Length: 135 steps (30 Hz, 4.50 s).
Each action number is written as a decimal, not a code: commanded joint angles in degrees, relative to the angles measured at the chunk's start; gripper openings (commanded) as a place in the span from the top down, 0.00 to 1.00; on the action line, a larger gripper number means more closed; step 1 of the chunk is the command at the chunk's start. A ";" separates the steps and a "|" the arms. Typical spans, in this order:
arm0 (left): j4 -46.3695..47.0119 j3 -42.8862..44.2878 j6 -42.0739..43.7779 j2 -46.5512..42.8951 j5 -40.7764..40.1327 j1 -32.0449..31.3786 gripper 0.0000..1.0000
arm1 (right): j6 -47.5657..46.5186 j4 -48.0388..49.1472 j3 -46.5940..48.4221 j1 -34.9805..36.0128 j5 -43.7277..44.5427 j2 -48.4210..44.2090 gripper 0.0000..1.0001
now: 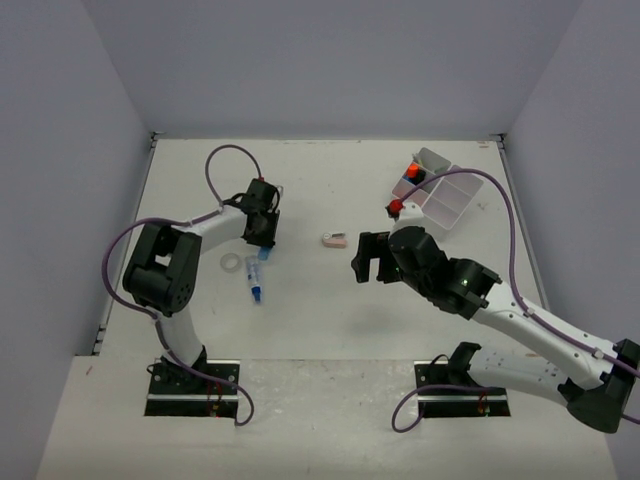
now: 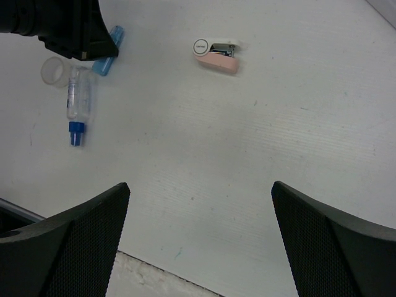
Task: Sort the stationery into containers
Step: Pick up the stationery from the center of the board, then place the stationery in the storage box, then pick up the stapler from the center of the board.
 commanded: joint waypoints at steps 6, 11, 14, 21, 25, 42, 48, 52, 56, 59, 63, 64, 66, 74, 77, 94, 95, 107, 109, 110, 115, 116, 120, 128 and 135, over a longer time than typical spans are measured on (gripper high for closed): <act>4.31 5.77 0.97 -1.93 10.40 -6.12 1.00 | 1.10 12.30 -4.55 -13.44 -20.23 -0.43 0.02; 20.24 -2.32 0.66 -12.43 14.56 -12.51 1.00 | 2.78 13.73 0.91 -18.17 -25.78 4.97 0.03; 34.36 -10.15 -0.56 -17.00 20.19 -13.96 1.00 | 5.99 12.90 3.89 -19.96 -23.79 8.42 0.10; 49.78 -17.71 -2.45 -22.89 27.88 -15.75 1.00 | 8.17 13.63 6.60 -20.34 -22.53 13.57 0.25; 51.82 -18.44 -3.14 -23.65 31.08 -15.97 1.00 | 8.28 15.96 6.03 -20.25 -25.83 15.02 0.38; 55.03 -16.38 -5.00 -21.61 34.93 -16.99 1.00 | 8.62 19.87 4.25 -20.17 -31.16 19.20 0.80; 53.44 -14.72 -4.91 -20.93 31.77 -16.98 0.70 | 9.62 19.63 3.22 -20.34 -31.36 18.91 1.00; 48.49 -13.91 -5.17 -21.38 26.48 -17.06 0.00 | 9.23 18.30 3.92 -23.22 -26.57 18.43 1.00; 37.74 -13.96 -7.52 -25.94 11.51 -17.03 0.00 | 7.52 15.59 6.48 -30.99 -20.78 20.04 1.00; 25.74 -13.85 -10.88 -28.99 0.66 -16.98 0.00 | 3.91 10.98 13.32 -34.15 -9.07 24.73 1.00; 16.58 -15.29 -11.94 -33.77 -1.67 -16.98 0.00 | 1.82 8.37 21.06 -35.62 6.71 31.06 1.00; 16.31 -16.28 -11.99 -35.56 -0.85 -17.02 0.00 | 1.13 8.41 22.15 -35.71 8.47 33.14 1.00; 15.81 -18.04 -12.10 -38.98 0.72 -17.07 0.00 | -0.76 8.45 24.99 -35.81 11.58 37.71 1.00; 11.42 -19.26 -12.31 -45.80 2.91 -17.07 0.00 | -5.94 6.91 34.60 -35.98 19.18 48.69 1.00; 10.55 -20.01 -11.90 -47.48 2.72 -16.98 0.00 | -8.10 6.87 36.35 -35.98 21.38 51.22 1.00; 9.88 -21.96 -11.11 -47.17 0.47 -17.07 0.00 | -9.68 3.16 42.78 -32.06 21.21 56.40 0.42; 9.12 -21.84 -11.78 -47.00 -0.44 -17.06 0.00 | -9.63 2.91 43.62 -31.65 20.80 56.28 0.41; -2.08 -16.62 -21.90 -42.18 -15.35 -17.02 0.00 | -7.84 2.78 39.95 -28.56 8.47 49.56 0.41; -4.17 -15.52 -25.11 -41.30 -18.52 -17.07 0.00 | -11.68 5.66 36.35 -27.24 1.09 47.56 0.41; -5.70 -14.98 -26.22 -40.90 -19.35 -17.02 0.00 | -13.66 6.66 35.15 -26.53 -1.89 46.96 0.41; -14.20 -9.56 -33.02 -38.24 -24.64 -17.02 0.00 | -23.84 10.45 26.75 -20.47 -15.10 43.81 0.31; -15.30 -8.73 -33.97 -38.04 -25.27 -17.06 0.00 | -24.13 10.34 25.83 -19.64 -15.82 43.46 0.28; -16.54 -7.76 -35.33 -38.50 -27.14 -17.07 0.00 | -26.49 11.09 22.83 -16.84 -21.22 42.55 0.01; -11.12 -6.50 -36.51 -35.31 -17.69 -16.89 0.00 | -36.35 11.99 19.72 -13.22 -18.12 42.57 0.02; -8.61 -8.02 -41.09 -37.31 -18.18 -16.81 0.00 | -47.14 5.12 24.08 -13.38 -16.19 47.73 0.01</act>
